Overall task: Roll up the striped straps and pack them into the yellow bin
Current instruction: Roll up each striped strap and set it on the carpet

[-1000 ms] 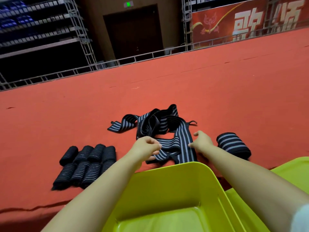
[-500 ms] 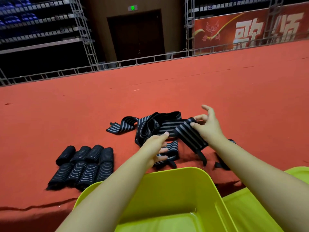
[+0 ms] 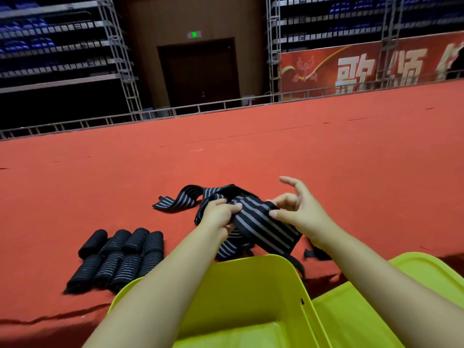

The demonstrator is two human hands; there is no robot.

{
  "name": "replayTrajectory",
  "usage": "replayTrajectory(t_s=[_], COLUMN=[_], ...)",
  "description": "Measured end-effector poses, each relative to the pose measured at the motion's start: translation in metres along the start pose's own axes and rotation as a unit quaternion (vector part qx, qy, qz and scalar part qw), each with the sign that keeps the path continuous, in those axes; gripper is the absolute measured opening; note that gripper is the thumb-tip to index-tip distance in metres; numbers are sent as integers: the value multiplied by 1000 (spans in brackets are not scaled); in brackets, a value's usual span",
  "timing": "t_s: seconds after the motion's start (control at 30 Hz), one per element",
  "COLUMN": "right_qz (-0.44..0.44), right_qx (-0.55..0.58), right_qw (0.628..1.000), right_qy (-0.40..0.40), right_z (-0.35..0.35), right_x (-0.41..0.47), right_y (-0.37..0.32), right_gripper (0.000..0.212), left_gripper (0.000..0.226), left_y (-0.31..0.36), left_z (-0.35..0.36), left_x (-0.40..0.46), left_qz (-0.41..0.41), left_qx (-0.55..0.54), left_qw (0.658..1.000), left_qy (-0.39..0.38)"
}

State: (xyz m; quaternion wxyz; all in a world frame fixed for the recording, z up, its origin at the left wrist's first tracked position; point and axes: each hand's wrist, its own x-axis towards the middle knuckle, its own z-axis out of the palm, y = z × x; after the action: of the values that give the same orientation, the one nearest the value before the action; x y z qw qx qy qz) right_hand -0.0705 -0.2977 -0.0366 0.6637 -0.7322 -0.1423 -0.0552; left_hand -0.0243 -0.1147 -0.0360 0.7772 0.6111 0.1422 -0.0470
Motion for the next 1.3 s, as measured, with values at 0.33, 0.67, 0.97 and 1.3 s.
replayTrajectory(t_s=[0.33,0.67,0.97,1.3], right_qz=[65,215,162,110], right_qx=[-67,-214,-358,-347], right_qw=[995,953,914,922], right_qy=[29,-4,100,135], right_z=[14,76,69,62], right_x=[35,108,128,158], right_y=[6,13,36,60], right_gripper=[66,9,20,24], left_gripper=[42,18,25,28], left_y=[46,34,27,19], left_z=[-34,-79,-104,-114], left_x=[-3,-10,-17,-25], left_qz=[177,211,148,177], left_qx=[268,332,247,198], left_qw=[946,919,958,964], left_qy=[48,24,-3,-10])
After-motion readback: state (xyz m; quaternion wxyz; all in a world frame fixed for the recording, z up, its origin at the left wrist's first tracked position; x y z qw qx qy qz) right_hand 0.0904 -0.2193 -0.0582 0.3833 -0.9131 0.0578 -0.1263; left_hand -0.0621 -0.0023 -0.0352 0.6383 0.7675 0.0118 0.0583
